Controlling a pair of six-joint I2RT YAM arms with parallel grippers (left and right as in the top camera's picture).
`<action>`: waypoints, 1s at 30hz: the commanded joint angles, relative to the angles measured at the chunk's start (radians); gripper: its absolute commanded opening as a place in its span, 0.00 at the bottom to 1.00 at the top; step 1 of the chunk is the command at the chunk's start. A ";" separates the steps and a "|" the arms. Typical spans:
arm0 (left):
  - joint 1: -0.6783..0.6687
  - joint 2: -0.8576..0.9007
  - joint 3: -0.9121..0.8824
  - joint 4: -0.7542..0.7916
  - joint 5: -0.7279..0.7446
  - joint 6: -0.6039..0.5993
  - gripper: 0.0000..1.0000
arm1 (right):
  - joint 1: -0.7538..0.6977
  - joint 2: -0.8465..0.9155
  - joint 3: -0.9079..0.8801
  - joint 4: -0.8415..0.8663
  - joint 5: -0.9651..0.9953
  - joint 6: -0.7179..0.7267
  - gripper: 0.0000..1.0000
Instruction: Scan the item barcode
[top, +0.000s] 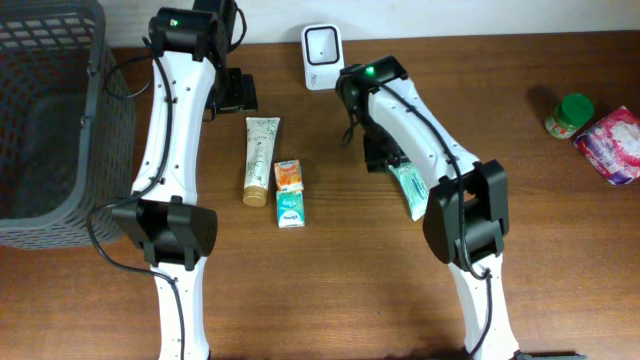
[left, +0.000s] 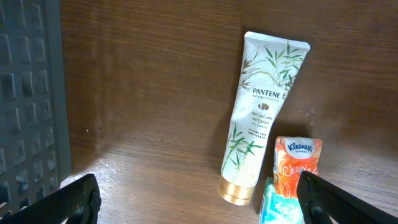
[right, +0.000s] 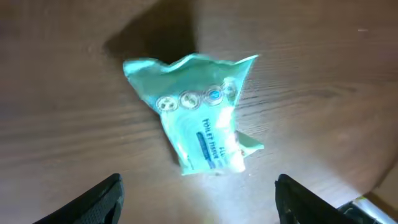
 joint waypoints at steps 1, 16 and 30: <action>-0.002 -0.008 -0.001 -0.001 -0.014 0.012 0.99 | 0.011 0.003 -0.028 0.005 -0.087 -0.111 0.73; -0.002 -0.008 -0.001 -0.001 -0.014 0.012 0.99 | 0.088 0.005 -0.460 0.336 0.364 0.216 0.63; -0.002 -0.008 -0.001 -0.001 -0.014 0.012 0.99 | -0.144 -0.005 -0.080 0.176 -0.261 -0.114 0.12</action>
